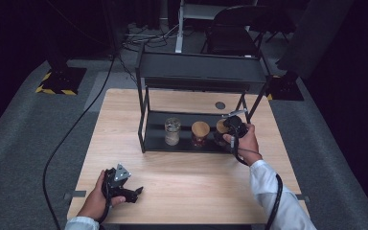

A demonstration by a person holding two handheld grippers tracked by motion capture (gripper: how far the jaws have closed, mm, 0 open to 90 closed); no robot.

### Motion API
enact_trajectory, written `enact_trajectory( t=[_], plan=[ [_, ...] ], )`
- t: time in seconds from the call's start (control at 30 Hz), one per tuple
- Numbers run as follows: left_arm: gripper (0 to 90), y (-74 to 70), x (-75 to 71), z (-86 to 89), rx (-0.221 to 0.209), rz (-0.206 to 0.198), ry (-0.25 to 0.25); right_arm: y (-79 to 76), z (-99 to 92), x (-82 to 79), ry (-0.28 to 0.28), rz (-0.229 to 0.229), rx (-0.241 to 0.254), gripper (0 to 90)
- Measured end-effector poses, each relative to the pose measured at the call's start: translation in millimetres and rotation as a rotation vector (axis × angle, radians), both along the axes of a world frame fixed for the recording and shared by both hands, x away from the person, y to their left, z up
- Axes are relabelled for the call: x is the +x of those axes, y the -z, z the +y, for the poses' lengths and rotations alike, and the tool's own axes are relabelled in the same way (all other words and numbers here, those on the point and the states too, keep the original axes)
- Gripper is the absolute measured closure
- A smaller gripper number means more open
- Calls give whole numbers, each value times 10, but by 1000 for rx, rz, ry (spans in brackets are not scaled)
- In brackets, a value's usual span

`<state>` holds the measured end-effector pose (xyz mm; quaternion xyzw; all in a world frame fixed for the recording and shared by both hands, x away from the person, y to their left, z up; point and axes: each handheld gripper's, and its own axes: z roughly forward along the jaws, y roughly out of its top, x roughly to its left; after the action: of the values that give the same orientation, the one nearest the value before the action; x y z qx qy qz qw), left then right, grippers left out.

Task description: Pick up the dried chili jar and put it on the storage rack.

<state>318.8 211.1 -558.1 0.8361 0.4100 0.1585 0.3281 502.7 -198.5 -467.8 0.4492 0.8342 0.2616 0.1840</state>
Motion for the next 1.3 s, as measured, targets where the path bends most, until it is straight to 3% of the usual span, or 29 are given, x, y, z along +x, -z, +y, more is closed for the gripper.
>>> enact_trajectory(
  t=[0.83, 1.3],
  plan=[
    [0, 0, 0, 0, 0, 0, 0, 191, 21, 134, 25, 55, -10, 249],
    [0, 1, 0, -1, -1, 0, -1, 230, 17, 153, 37, 64, -14, 247]
  ],
)
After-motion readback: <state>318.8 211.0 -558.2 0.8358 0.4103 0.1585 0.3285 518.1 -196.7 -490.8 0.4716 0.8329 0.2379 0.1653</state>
